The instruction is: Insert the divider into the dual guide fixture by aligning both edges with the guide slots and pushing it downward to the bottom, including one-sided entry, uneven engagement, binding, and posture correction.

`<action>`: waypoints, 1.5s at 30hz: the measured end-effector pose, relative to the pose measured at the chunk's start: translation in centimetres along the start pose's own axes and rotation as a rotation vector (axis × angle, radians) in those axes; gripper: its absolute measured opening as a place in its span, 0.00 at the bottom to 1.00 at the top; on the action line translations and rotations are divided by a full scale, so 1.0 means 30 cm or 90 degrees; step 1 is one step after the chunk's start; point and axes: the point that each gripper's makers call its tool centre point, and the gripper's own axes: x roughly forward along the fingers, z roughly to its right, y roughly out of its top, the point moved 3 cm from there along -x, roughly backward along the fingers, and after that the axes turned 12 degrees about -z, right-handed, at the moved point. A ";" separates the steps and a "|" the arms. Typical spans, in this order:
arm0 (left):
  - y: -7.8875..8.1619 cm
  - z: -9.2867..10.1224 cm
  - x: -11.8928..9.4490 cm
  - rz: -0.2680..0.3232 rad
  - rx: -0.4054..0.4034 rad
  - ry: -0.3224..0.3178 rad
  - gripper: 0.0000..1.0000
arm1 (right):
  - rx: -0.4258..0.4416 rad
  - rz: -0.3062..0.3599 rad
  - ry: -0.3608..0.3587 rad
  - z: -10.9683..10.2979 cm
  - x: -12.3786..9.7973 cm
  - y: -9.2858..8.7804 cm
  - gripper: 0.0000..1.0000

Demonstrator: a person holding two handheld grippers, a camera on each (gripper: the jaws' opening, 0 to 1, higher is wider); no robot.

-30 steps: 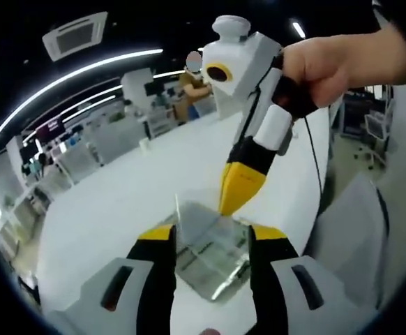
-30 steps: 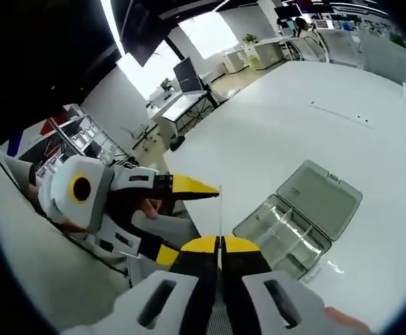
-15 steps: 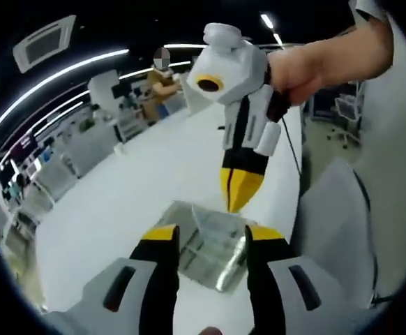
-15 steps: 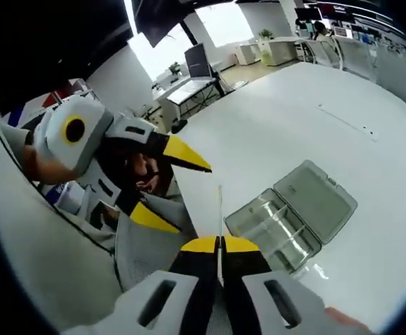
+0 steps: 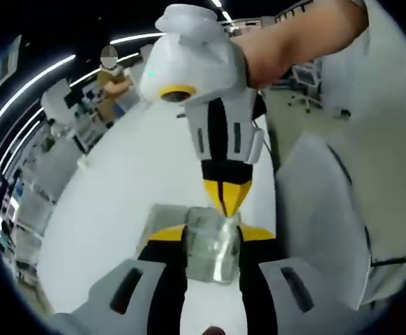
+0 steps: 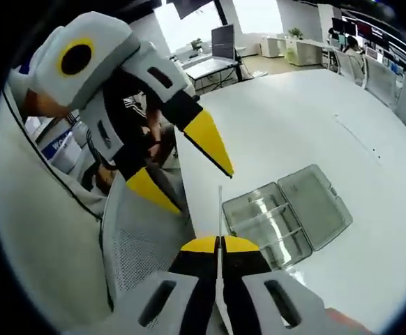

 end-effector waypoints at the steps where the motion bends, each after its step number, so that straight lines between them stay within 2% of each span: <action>1: 0.003 -0.001 0.002 -0.004 0.006 -0.004 0.22 | -0.006 -0.003 -0.002 0.000 0.001 -0.001 0.00; 6: 0.008 0.019 0.021 -0.048 0.050 -0.064 0.15 | -0.043 -0.016 -0.011 -0.009 0.006 -0.004 0.00; 13: 0.008 0.027 0.039 -0.085 0.074 -0.101 0.11 | -0.092 -0.034 -0.024 -0.021 0.010 -0.010 0.00; 20: 0.009 0.047 0.070 -0.120 0.092 -0.123 0.10 | -0.123 -0.042 -0.034 -0.032 0.014 -0.003 0.00; 32: -0.016 0.066 0.094 -0.182 0.108 -0.155 0.04 | -0.164 -0.052 -0.048 -0.044 0.016 0.002 0.00; 45: 0.005 0.065 0.093 -0.172 0.098 -0.162 0.00 | -0.185 -0.048 -0.065 -0.041 0.005 0.000 0.00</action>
